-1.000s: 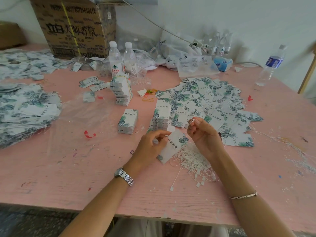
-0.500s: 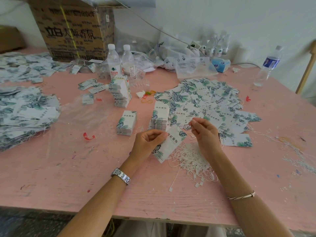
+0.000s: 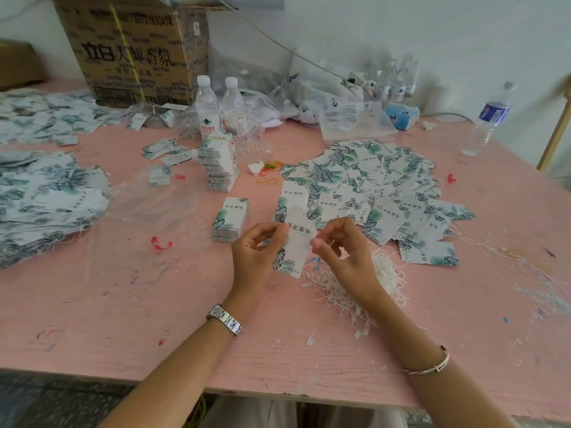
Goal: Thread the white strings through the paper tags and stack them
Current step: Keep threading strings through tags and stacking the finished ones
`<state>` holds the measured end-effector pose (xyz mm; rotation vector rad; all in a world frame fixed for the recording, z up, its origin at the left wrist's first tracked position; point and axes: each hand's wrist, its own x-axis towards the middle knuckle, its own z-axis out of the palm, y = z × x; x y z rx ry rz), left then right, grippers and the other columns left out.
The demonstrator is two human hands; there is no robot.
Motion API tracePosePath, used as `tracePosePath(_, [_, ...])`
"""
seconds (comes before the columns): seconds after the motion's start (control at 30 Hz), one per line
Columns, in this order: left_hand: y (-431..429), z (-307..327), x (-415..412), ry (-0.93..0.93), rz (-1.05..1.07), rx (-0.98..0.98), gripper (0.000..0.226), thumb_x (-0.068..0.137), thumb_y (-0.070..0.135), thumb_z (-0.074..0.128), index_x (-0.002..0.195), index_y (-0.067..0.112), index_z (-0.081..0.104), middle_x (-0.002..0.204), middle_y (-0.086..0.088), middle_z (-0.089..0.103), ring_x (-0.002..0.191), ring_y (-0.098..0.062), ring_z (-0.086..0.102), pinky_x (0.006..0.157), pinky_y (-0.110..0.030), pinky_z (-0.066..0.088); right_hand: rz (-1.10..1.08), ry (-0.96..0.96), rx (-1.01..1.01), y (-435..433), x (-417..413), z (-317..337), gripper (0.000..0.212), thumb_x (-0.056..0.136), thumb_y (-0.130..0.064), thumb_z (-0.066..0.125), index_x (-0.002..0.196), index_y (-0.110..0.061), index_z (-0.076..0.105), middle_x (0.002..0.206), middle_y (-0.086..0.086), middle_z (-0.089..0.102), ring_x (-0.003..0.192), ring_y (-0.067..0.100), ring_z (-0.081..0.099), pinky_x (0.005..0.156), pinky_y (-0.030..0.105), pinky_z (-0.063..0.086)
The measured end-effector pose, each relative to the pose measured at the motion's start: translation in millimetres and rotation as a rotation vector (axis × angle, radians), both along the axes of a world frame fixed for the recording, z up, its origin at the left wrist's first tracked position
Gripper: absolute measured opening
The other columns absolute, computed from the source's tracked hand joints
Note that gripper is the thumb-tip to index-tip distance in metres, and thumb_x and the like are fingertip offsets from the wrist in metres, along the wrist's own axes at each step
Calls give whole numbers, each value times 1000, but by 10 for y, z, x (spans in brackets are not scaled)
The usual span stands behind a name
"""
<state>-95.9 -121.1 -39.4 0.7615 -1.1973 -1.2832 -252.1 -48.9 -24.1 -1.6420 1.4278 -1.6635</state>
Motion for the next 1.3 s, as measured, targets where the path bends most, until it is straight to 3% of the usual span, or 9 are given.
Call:
tracePosePath(0.07, [-7, -19, -1, -10, 34, -16, 12, 86, 19, 78, 83, 31, 77, 90, 2, 77, 90, -16, 72, 70, -23, 57, 67, 43, 11, 3, 21, -6, 31, 87, -29, 76, 96, -12, 53, 80, 1, 67, 65, 22, 58, 58, 29, 40])
tracePosePath(0.27, [1, -29, -5, -80, 104, -112, 10, 89, 19, 75, 90, 29, 72, 88, 13, 75, 90, -6, 70, 68, -20, 56, 143, 191, 68, -6, 33, -30, 9, 87, -2, 73, 87, -4, 65, 76, -1, 66, 67, 6, 56, 62, 28, 40])
tracePosePath(0.5, [5, -20, -23, -83, 169, -72, 10, 89, 18, 75, 86, 27, 72, 82, 14, 75, 76, -6, 68, 62, -17, 53, 83, 89, 65, 7, 9, 6, 4, 89, 1, 71, 92, 0, 68, 72, 7, 68, 61, 22, 63, 58, 42, 44])
tracePosePath(0.67, [-2, -20, -32, -74, 143, -60, 13, 93, 23, 72, 82, 16, 71, 73, 2, 72, 47, -16, 62, 50, -25, 51, -71, 154, -25, -31, -74, 39, 6, 91, 0, 68, 95, -1, 73, 73, 3, 69, 55, 22, 62, 49, 40, 44])
tracePosePath(0.8, [2, -18, -13, -76, 131, -58, 27, 97, 37, 61, 79, 18, 68, 73, 1, 72, 47, -16, 60, 53, -27, 52, -319, 300, -139, -50, -209, 59, 12, 91, 3, 66, 100, -3, 72, 82, 1, 68, 59, 18, 61, 54, 26, 50])
tracePosePath(0.9, [9, -22, -15, -98, 128, -66, 28, 102, 29, 56, 79, 19, 67, 72, 2, 72, 47, -16, 60, 53, -29, 52, -532, 319, -183, -71, -403, 69, 14, 94, 2, 62, 106, 2, 70, 89, 7, 68, 62, 18, 63, 59, 16, 51])
tracePosePath(1.07, [33, -18, -19, -129, 106, -87, 27, 103, 20, 56, 79, 15, 67, 71, 2, 71, 49, -16, 60, 53, -27, 51, -946, 350, 83, -74, -798, 28, 23, 100, -1, 52, 114, 6, 68, 105, 22, 69, 81, 26, 59, 69, 28, 41])
tracePosePath(1.17, [47, -13, -23, -148, 87, -119, 26, 100, 24, 58, 78, 15, 67, 71, 1, 71, 51, -20, 60, 55, -30, 51, -1038, 387, 240, -40, -920, -2, 23, 100, -1, 48, 109, 7, 68, 102, 23, 67, 77, 23, 48, 68, 30, 35])
tracePosePath(1.3, [81, 3, -22, -171, 60, -190, 30, 92, 43, 56, 78, 19, 67, 72, 2, 71, 53, -15, 61, 55, -24, 50, -1053, 434, 433, -30, -946, -20, 25, 96, -6, 47, 100, 7, 67, 102, 24, 62, 85, 31, 52, 72, 41, 46])
